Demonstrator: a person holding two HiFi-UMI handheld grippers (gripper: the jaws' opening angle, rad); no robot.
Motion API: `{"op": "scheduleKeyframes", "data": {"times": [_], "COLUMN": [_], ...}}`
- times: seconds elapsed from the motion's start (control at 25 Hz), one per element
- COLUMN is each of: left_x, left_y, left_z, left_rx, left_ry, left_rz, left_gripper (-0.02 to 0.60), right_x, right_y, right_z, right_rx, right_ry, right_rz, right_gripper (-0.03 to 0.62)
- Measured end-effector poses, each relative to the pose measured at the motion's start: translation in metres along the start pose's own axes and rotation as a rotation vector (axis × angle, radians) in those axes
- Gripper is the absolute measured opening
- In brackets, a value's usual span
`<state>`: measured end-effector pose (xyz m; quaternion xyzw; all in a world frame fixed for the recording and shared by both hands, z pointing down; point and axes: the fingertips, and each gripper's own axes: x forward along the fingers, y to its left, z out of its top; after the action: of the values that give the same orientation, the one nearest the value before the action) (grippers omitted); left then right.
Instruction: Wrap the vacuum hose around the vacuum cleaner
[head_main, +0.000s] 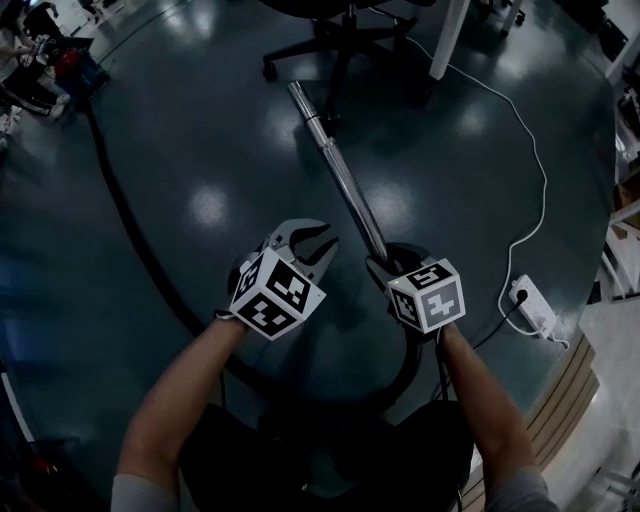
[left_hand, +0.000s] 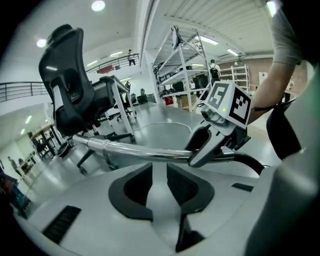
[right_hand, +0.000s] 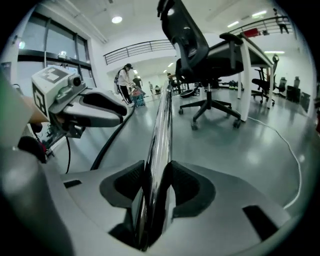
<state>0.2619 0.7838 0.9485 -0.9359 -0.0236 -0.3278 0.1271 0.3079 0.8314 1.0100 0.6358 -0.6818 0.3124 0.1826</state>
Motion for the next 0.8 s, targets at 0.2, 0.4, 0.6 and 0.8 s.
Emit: {"op": "scheduleKeyframes", "data": {"times": [0.2,0.4,0.6,0.8], "left_x": [-0.053,-0.108,-0.158,-0.194], "left_y": [0.037,0.061,0.072,0.064], "left_z": [0.003,-0.013,-0.033,-0.048], "left_rx": [0.087,0.142,0.173,0.243], "left_ry": [0.044,0.107,0.175,0.253], "left_rz": [0.038,0.077,0.115,0.064], "left_gripper": [0.171,0.255,0.261,0.278], "right_x": [0.012,0.021,0.021,0.017], "right_y": [0.057,0.115,0.169,0.218], "right_z": [0.047,0.085,0.102,0.111], "right_rx": [-0.142,-0.261,-0.373,-0.489], "right_ry": [0.007,0.017,0.049,0.076], "right_rz": [0.099,0.212,0.312,0.398], "right_gripper": [0.17,0.169,0.167,0.164]}}
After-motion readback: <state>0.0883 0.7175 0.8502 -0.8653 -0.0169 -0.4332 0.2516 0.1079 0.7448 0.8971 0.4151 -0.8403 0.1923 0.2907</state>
